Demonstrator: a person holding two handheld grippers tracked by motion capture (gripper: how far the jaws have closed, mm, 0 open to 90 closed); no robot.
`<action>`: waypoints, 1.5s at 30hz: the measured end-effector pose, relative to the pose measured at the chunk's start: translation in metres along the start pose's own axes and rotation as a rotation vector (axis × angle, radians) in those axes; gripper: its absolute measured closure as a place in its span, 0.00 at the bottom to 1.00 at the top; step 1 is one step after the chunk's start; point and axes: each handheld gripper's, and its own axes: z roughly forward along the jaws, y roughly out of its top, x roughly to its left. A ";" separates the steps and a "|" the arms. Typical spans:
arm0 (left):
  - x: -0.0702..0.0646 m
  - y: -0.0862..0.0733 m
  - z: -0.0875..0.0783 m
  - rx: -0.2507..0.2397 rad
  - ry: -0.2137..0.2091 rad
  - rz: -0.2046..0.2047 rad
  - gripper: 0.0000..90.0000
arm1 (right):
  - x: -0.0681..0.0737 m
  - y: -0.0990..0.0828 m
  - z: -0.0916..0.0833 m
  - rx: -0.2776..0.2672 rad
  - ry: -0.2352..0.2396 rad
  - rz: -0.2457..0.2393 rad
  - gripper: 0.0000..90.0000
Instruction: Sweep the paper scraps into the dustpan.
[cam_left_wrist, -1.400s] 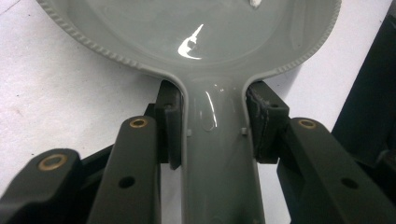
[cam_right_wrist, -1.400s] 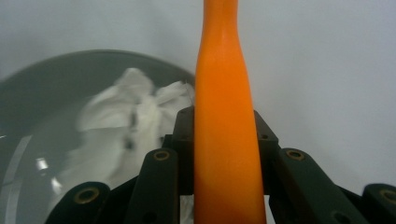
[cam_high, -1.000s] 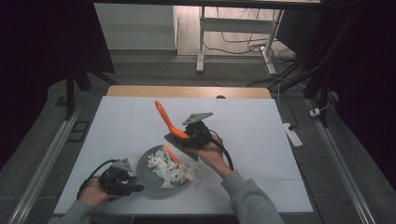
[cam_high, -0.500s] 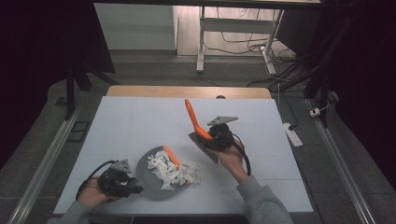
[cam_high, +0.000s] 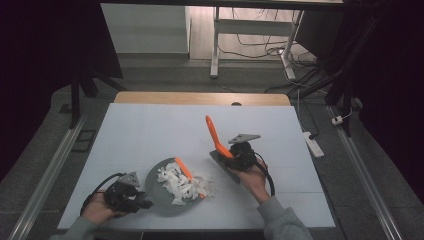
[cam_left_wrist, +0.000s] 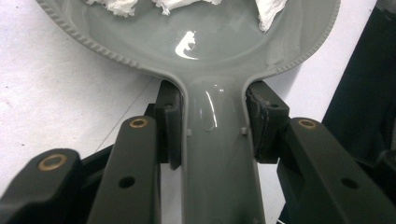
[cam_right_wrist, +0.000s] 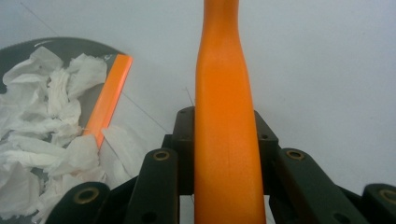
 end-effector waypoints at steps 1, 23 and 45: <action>0.000 0.000 0.000 0.000 0.001 0.001 0.68 | 0.000 -0.001 0.000 0.004 -0.003 0.004 0.78; -0.003 0.004 0.002 0.008 0.005 0.003 0.68 | 0.028 -0.003 0.021 0.063 0.038 -0.011 0.78; -0.011 0.011 0.009 0.002 0.009 -0.004 0.68 | 0.105 0.018 0.041 0.013 0.220 -0.079 0.78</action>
